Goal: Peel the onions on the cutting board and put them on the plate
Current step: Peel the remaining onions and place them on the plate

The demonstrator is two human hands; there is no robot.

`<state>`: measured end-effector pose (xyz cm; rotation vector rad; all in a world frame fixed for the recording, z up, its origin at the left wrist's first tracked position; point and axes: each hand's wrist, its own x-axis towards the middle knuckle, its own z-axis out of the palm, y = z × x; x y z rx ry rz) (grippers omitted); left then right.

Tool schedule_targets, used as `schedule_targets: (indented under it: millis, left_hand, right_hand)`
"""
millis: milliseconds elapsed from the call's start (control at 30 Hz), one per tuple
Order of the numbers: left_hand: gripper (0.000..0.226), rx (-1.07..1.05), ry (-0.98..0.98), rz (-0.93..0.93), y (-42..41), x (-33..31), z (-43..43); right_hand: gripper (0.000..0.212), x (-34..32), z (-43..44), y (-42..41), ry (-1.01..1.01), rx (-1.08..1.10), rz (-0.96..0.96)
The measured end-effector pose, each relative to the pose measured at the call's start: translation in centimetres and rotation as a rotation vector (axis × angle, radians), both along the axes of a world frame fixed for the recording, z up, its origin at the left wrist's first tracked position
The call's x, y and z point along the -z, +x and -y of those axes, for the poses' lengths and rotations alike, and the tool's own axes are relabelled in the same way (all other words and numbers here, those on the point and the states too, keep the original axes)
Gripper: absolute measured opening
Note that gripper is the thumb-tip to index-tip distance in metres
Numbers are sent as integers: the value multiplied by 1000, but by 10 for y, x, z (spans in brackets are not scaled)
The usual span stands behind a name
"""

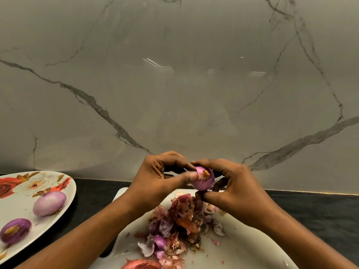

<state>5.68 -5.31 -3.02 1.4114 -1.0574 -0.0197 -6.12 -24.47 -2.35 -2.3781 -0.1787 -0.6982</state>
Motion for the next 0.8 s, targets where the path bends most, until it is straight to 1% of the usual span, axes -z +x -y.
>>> schedule_targets:
  millis: [100, 167, 300, 433, 600, 733, 800]
  left_hand:
    - [15, -48, -39, -113, 2, -1, 0]
    - [11, -46, -42, -131, 2, -2, 0]
    - [18, -13, -44, -91, 0, -2, -3]
    - [20, 33, -5, -20, -2, -1, -2]
    - [24, 54, 22, 13, -2, -1, -2]
    - [16, 60, 42, 41, 0, -2, -3]
    - [17, 58, 33, 45, -2, -2, -3]
  right_hand:
    - [66, 0, 0, 0, 40, -7, -10]
    - [67, 0, 1, -1, 80, -4, -21]
    - [67, -1, 2, 1, 117, -4, -29]
    - [66, 0, -2, -1, 66, -7, -33]
    - [66, -1, -2, -1, 70, -15, -41]
    - [66, 0, -2, 0, 81, -25, -52]
    - [67, -1, -1, 0, 100, -33, -53]
